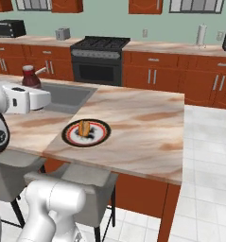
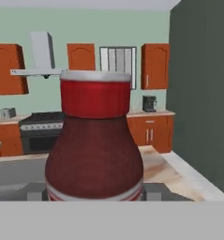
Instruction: Move the hot dog bun to the plate on the dining table and place the condiment next to that plate. Then navigate to the fridge and take the sausage and place it on the plate as well.
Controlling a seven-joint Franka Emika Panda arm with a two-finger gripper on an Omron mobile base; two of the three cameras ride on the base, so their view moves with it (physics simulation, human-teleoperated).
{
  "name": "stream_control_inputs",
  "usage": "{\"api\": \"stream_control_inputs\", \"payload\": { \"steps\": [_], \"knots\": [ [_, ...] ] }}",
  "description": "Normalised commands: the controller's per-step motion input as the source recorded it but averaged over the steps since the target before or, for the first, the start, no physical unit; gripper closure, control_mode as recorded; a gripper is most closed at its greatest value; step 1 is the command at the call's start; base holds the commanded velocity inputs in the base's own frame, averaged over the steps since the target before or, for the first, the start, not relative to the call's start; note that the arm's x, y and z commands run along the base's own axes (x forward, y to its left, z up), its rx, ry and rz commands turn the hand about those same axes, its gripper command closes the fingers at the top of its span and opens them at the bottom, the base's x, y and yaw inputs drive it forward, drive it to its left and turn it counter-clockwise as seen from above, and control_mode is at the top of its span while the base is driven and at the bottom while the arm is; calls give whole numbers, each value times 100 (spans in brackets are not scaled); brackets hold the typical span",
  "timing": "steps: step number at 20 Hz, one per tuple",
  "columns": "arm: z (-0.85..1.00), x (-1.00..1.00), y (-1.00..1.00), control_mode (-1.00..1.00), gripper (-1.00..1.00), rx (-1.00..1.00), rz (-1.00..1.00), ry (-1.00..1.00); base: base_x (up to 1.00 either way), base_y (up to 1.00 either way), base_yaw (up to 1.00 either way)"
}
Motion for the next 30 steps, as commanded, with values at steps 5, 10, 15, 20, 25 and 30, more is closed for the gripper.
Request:
{"api": "stream_control_inputs", "payload": {
  "steps": [5,10,15,20,25,30],
  "knots": [
    [-35,71,-63,-100,100,7,36,0,0,0,0],
    [-45,62,-66,-100,100,3,38,0,0,0,0],
    [-45,50,-62,-100,100,2,40,-1,0,0,0],
    [-46,34,-53,-100,100,0,37,-8,0,0,0],
    [-57,24,-39,-100,100,0,31,-6,0,0,0],
    [-57,17,-24,-100,100,-2,17,5,0,0,0]
  ]
}}
